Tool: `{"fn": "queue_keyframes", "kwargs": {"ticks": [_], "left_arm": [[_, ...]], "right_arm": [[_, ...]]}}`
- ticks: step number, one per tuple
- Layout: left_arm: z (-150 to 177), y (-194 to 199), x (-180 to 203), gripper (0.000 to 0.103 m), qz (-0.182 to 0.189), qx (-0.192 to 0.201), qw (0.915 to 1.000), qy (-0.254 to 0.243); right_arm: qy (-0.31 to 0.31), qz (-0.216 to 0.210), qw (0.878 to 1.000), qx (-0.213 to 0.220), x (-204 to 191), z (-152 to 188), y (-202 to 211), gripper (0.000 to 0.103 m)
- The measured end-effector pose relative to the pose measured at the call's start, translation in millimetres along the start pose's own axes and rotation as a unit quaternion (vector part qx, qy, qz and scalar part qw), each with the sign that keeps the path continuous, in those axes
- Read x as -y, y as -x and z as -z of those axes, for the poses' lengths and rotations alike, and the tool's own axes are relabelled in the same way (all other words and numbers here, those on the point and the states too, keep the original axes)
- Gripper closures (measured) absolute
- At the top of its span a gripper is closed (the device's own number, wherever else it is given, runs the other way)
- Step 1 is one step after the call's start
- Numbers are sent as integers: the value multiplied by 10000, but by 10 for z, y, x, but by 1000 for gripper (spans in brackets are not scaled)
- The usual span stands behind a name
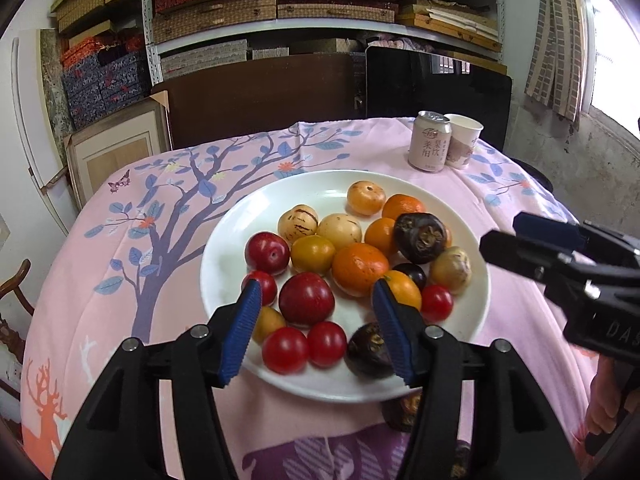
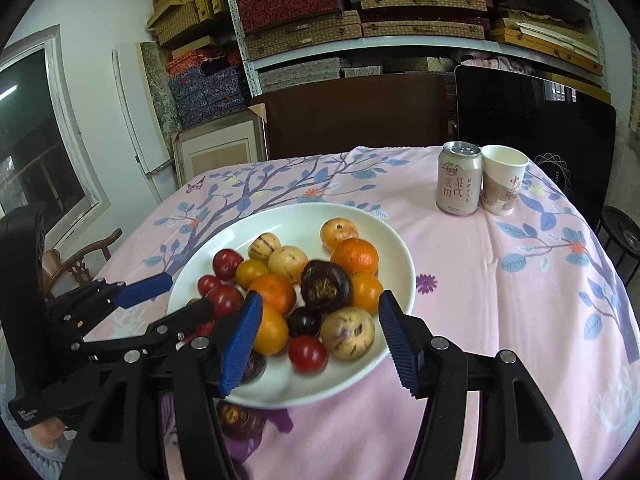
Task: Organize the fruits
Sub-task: 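Release the tomato onto the plate with the left gripper while the right releases the brown fruit, then grasp a dark brown fruit with the left gripper while the right grasps another brown fruit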
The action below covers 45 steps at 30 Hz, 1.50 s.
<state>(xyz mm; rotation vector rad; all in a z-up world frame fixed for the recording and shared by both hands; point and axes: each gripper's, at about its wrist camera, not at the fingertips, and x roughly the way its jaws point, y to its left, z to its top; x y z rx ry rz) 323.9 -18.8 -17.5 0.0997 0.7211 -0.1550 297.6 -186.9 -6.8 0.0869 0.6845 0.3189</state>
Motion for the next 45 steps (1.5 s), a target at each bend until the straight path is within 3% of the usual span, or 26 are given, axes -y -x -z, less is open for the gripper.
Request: {"fn": "queue_keyframes", "kwargs": {"ticks": [11, 15, 22, 28, 29, 31, 32, 35, 42, 45], "left_arm": [[296, 352, 97, 41, -61, 73, 9999, 79], [411, 392, 25, 41, -145, 14, 9997, 212], [554, 406, -163, 37, -253, -85, 9986, 463], [595, 327, -108, 37, -64, -246, 9989, 386], [598, 310, -57, 37, -19, -278, 9991, 310], [614, 291, 30, 37, 95, -325, 9993, 173], [619, 279, 75, 37, 141, -341, 9993, 106], [641, 247, 222, 37, 217, -380, 9990, -107], [607, 45, 424, 35, 406, -572, 9974, -140], [633, -69, 474, 31, 442, -738, 9962, -131]], "right_arm": [[6, -271, 9993, -273, -132, 569, 305, 42], [165, -530, 9974, -465, -270, 770, 365, 33], [648, -683, 9914, -907, -576, 1015, 259, 33], [851, -634, 9888, -1052, -713, 1083, 139, 33], [876, -621, 9879, -1120, -721, 1090, 97, 34], [928, -574, 9860, -1259, -752, 1118, 19, 56], [997, -471, 9851, -1318, -753, 1136, -6, 61], [1001, -584, 9841, -1348, -672, 1105, 72, 61], [529, 95, 9936, -997, -177, 927, 259, 61], [364, 170, 9950, -920, -75, 890, 298, 61]]}}
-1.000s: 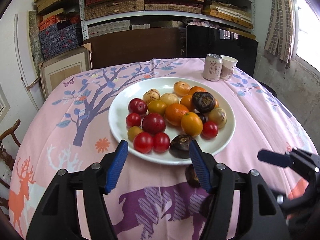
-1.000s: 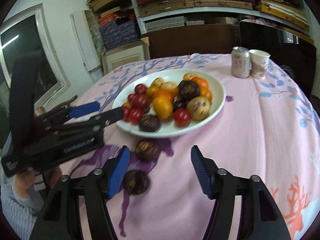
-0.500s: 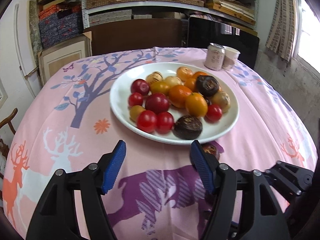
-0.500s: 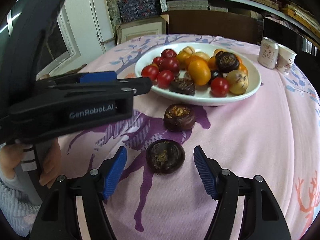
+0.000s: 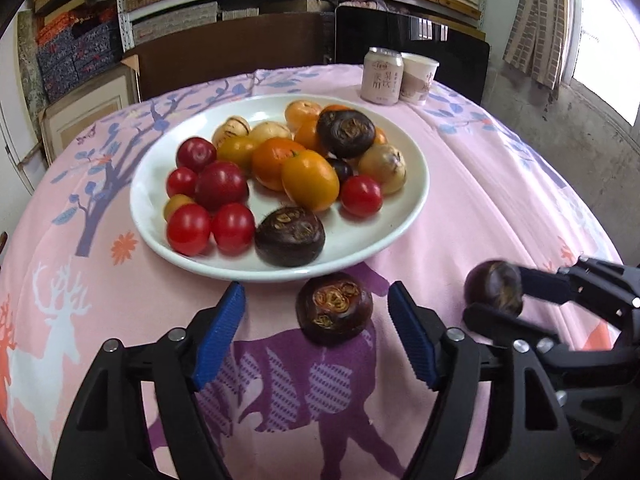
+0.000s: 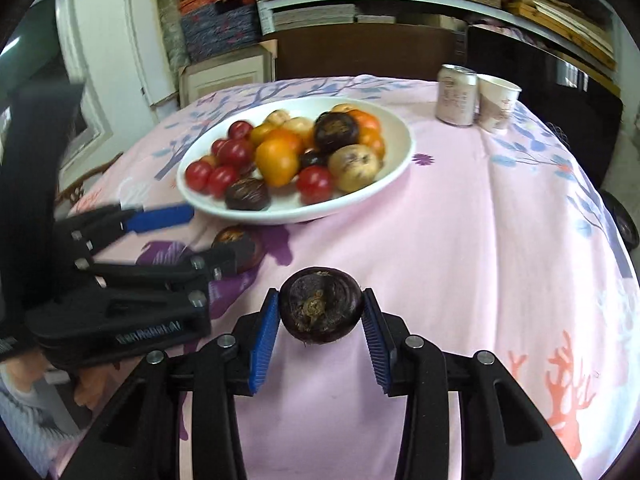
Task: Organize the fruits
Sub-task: 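Grasp a dark brown fruit with the left gripper while the right grasps another brown fruit, then release the brown fruit onto the plate with the left gripper while the right releases its brown fruit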
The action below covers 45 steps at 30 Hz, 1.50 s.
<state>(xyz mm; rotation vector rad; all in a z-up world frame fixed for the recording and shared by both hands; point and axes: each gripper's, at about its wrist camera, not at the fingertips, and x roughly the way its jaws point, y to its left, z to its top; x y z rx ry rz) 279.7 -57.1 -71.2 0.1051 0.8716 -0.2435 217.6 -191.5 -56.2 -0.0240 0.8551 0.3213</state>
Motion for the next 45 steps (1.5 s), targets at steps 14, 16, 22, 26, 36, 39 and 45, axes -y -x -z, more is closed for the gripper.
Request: {"fn": "queue_keyframes", "kwargs": {"ticks": [14, 16, 22, 26, 36, 39, 45], "left_arm": [[52, -96, 118, 62, -264, -62, 9996, -113], [73, -31, 117, 62, -298, -14, 9995, -119], [107, 318, 57, 63, -476, 366, 9982, -32], [40, 478, -43, 62, -572, 559, 9968, 41], [-400, 675, -354, 62, -766, 891, 9930, 119], [-624, 625, -486, 62, -745, 907, 9928, 235], [-917, 133, -705, 62, -589, 568, 9949, 583]], "right_arm": [[-528, -147, 9982, 239, 267, -80, 56, 61], [-518, -153, 9982, 269, 247, -73, 80, 61], [-497, -259, 9971, 516, 201, -78, 178, 61], [-516, -326, 9963, 605, 183, -116, 231, 61], [-275, -228, 9958, 843, 125, -537, 447, 61], [-276, -246, 9942, 1009, 119, -831, 459, 61], [-308, -320, 9960, 779, 35, -1286, -173, 61]]}}
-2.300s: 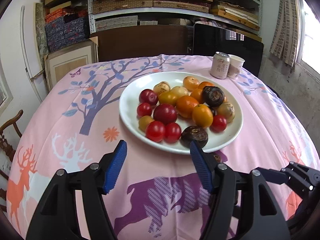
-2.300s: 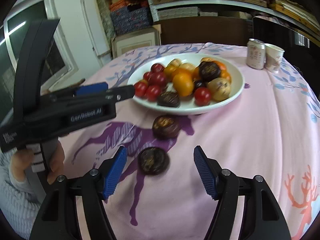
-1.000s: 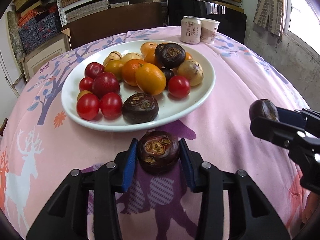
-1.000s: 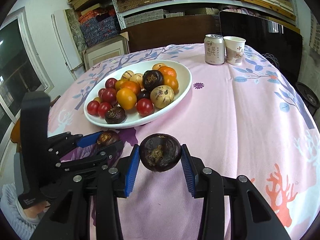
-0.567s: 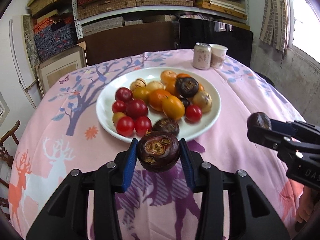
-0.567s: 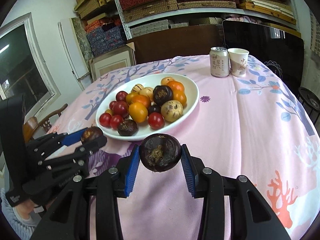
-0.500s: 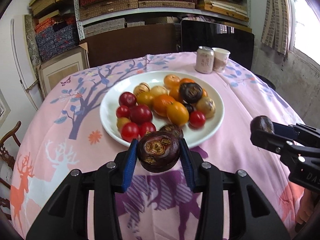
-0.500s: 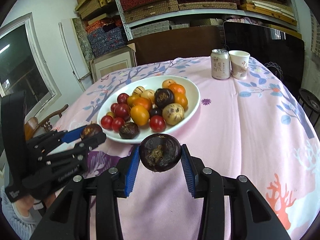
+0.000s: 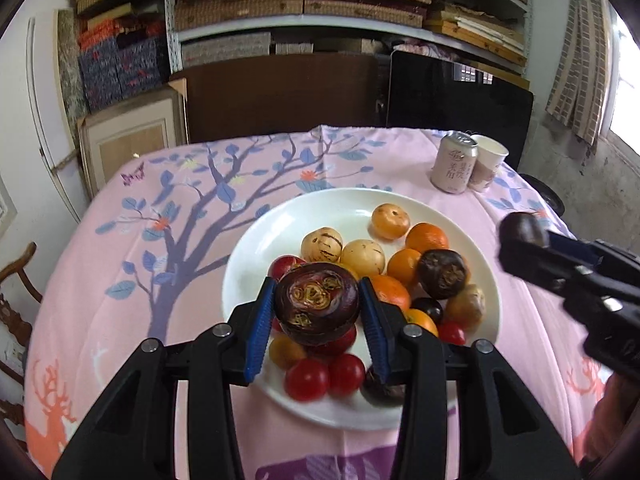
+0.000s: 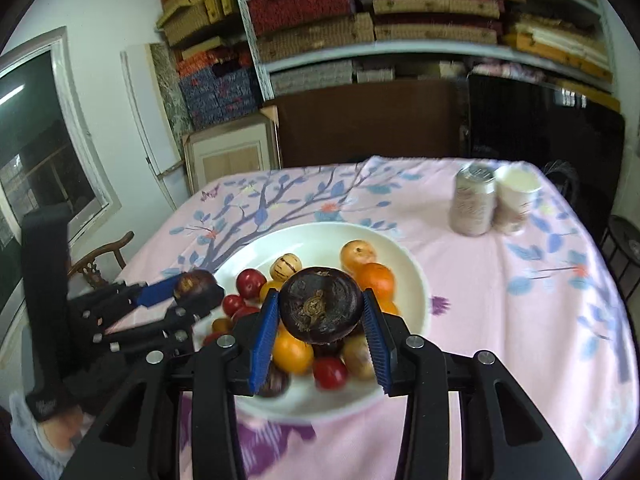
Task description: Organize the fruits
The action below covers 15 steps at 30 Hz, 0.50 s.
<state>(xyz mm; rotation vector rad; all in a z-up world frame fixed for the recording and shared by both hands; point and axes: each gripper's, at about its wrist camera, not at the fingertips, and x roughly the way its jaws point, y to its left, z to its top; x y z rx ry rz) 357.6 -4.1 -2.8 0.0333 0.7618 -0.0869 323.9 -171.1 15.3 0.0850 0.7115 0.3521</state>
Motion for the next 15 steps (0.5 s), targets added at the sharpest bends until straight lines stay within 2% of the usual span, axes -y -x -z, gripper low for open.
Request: {"fn": "queue_keyframes", "kwargs": {"ticks": [3, 7, 8, 9, 11, 13, 15], "left_arm": [[-10, -208, -24, 62, 29, -113, 9999, 46], [9, -390, -40, 62, 60, -179, 9998, 83], [9, -416, -41, 61, 76, -189, 9998, 85], [9, -431, -39, 59, 80, -181, 9998, 82], [17, -434, -25, 34, 14, -126, 9999, 50], [23, -387, -11, 26, -67, -11, 10000, 26], [25, -324, 10, 26, -53, 27, 10000, -20]], "right_arm": [[1, 139, 9998, -129, -4, -37, -308, 61], [-85, 173, 9998, -64, 34, -76, -469, 58], [-132, 172, 9998, 26, 50, -99, -474, 43], [-158, 175, 9997, 83, 60, -107, -481, 34], [-165, 157, 9996, 186, 64, -123, -466, 34], [-130, 184, 9995, 229, 53, -117, -433, 34], [-119, 174, 9995, 243, 45, -103, -378, 34]]}}
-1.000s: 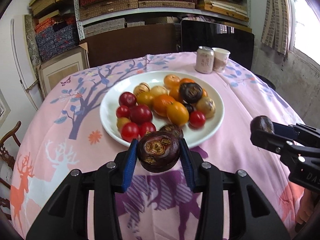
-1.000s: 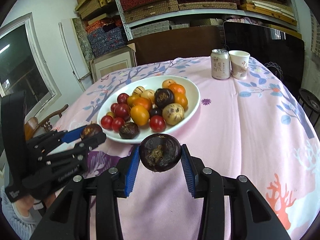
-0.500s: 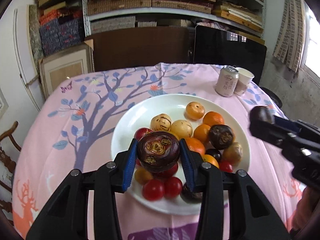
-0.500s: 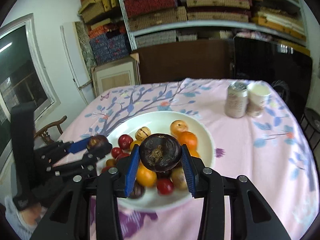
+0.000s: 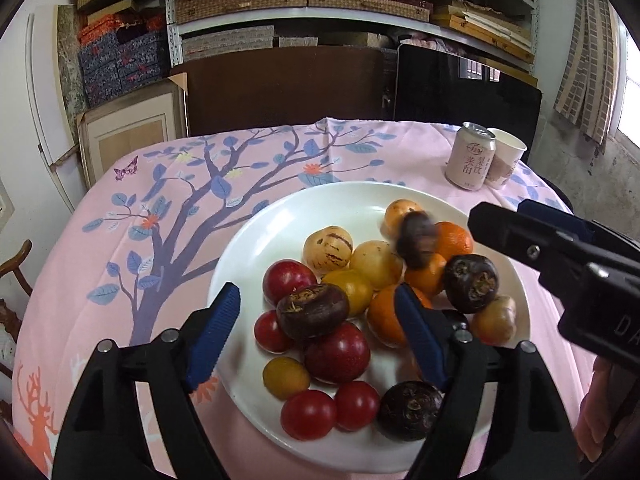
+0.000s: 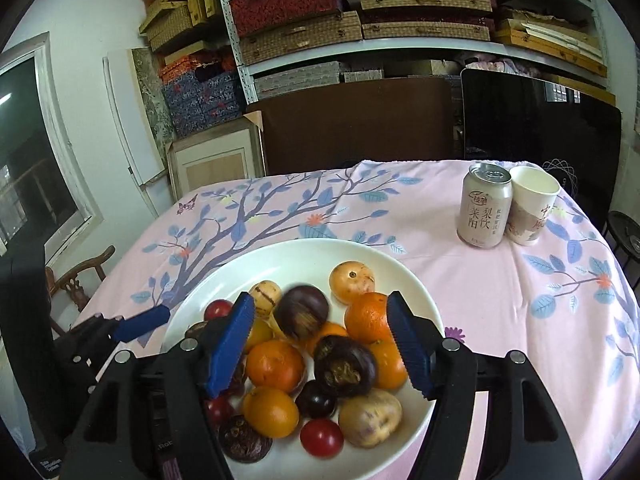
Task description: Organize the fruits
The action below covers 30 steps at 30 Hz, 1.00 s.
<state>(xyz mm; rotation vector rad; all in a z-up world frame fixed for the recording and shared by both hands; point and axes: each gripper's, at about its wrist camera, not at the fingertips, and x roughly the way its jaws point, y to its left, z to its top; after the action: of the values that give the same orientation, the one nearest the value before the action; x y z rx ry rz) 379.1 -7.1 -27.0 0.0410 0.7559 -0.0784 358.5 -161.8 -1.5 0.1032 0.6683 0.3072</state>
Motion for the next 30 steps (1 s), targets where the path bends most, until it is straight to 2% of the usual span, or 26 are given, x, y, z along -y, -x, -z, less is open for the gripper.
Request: {"fn": "queue_keyframes", "kwargs": {"ticks": [2, 6, 12, 16, 20, 22, 25, 26, 30], "left_arm": [[16, 99, 18, 20, 17, 50, 10000, -36], [125, 362, 28, 13, 27, 177, 9998, -14], [477, 754, 31, 6, -21, 218, 9997, 115], [788, 998, 73, 5, -76, 230, 9996, 153], [1031, 1133, 161, 5, -179, 157, 9997, -1], [1083, 1196, 215, 5, -362, 187, 9991, -141], [1116, 1289, 321, 5, -843, 352, 9949, -437], [1113, 1311, 345, 5, -830, 399, 9946, -489], [1101, 1343, 349, 5, -391, 352, 9975, -473]], "right_arm": [[41, 46, 10000, 46, -20, 19, 88, 33], [129, 221, 9995, 209, -66, 125, 359, 17], [35, 525, 9975, 474, -41, 510, 817, 4], [31, 563, 9978, 349, -34, 826, 993, 4], [207, 602, 9978, 204, -75, 995, 1097, 4], [277, 643, 9972, 246, -99, 1059, 1149, 4], [377, 631, 9970, 238, -150, 1095, 1170, 4], [379, 610, 9971, 235, -155, 1096, 1171, 4], [275, 564, 9978, 196, -124, 1104, 1159, 4]]}}
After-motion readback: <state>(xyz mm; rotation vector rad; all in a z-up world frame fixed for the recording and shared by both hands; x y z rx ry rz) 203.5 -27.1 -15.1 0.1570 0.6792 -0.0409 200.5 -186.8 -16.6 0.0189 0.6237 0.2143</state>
